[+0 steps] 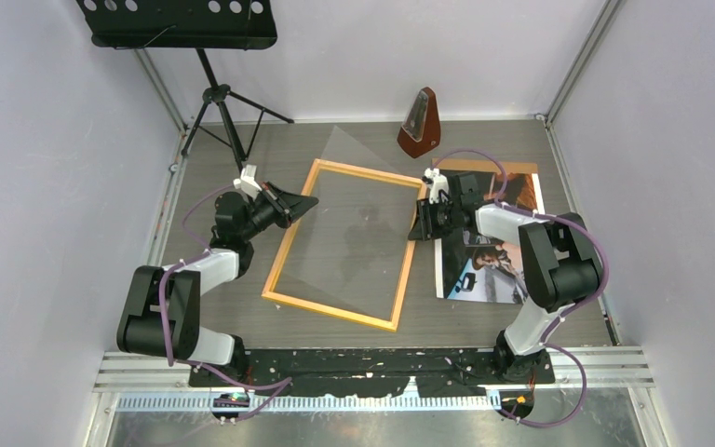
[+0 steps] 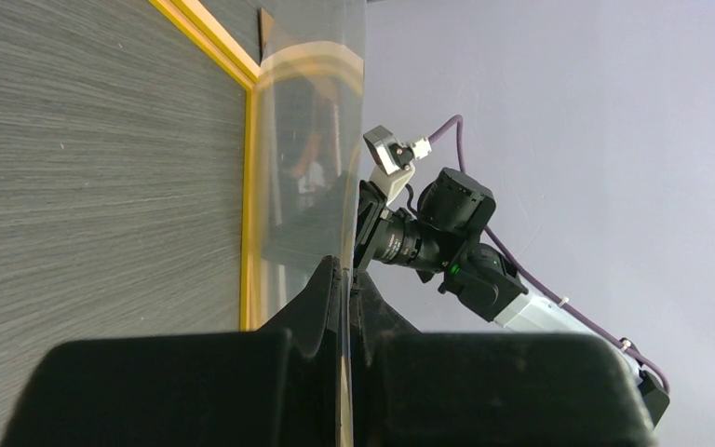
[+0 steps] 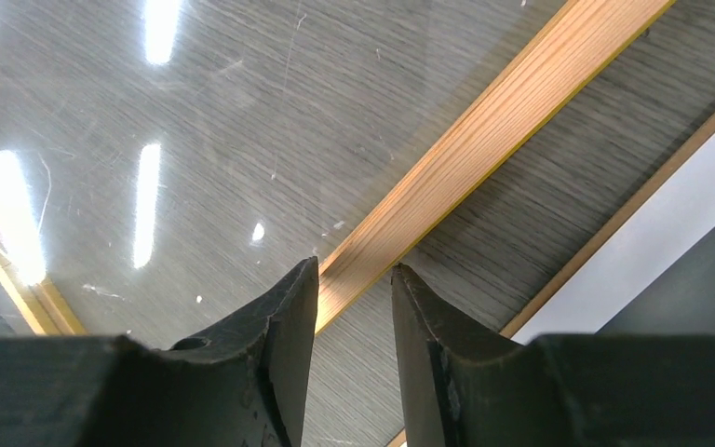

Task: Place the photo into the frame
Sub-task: Place the photo frame item in the photo frame.

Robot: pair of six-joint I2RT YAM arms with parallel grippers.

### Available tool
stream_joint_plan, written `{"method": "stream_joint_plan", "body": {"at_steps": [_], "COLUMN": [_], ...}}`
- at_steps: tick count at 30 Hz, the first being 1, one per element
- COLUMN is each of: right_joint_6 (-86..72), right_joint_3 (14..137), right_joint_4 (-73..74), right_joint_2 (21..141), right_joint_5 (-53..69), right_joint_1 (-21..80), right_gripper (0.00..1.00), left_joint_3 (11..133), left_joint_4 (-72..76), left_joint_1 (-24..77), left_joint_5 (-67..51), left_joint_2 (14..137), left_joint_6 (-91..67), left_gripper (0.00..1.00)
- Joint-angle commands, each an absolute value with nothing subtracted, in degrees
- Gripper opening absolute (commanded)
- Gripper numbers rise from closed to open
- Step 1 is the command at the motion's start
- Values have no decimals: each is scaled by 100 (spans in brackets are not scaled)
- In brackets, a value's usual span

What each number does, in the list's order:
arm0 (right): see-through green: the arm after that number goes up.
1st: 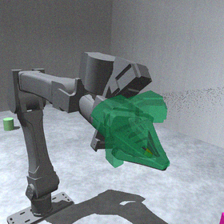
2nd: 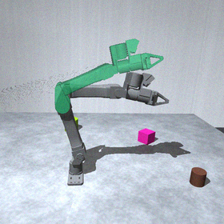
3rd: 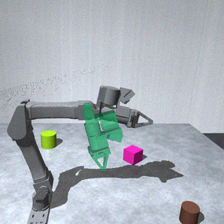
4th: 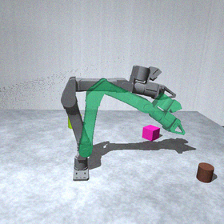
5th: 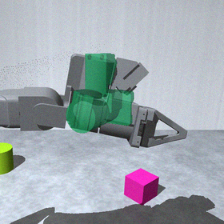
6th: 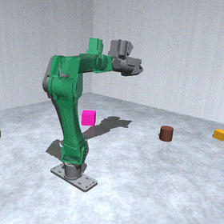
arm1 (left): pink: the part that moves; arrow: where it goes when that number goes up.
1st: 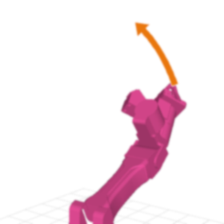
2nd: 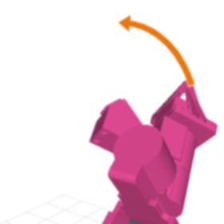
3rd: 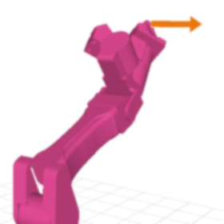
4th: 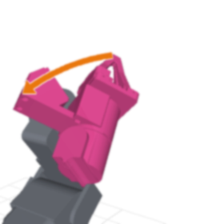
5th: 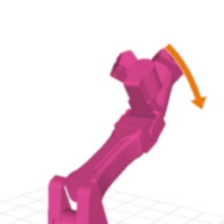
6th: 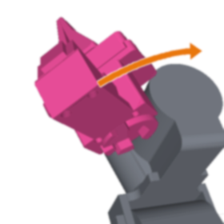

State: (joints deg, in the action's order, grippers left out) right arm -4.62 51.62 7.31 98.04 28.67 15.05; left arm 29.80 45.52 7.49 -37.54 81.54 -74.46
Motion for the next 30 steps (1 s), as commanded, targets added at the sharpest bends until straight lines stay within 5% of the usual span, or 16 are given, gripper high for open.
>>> {"method": "stream_joint_plan", "body": {"at_steps": [1,30], "right_joint_6": [-345,-320], "right_joint_3": [5160,5334], "right_joint_4": [562,779], "right_joint_2": [9526,9782], "right_joint_5": [2857,2849], "right_joint_1": [1523,1450], "right_gripper": [40,25], "left_joint_3": [3078,3052], "left_joint_4": [4756,4756], "left_joint_1": [756,756], "left_joint_5": [-3850,-3854], "left_joint_2": [8139,8237], "left_joint_6": [-7356,-7384], "left_gripper": [0,0]}}
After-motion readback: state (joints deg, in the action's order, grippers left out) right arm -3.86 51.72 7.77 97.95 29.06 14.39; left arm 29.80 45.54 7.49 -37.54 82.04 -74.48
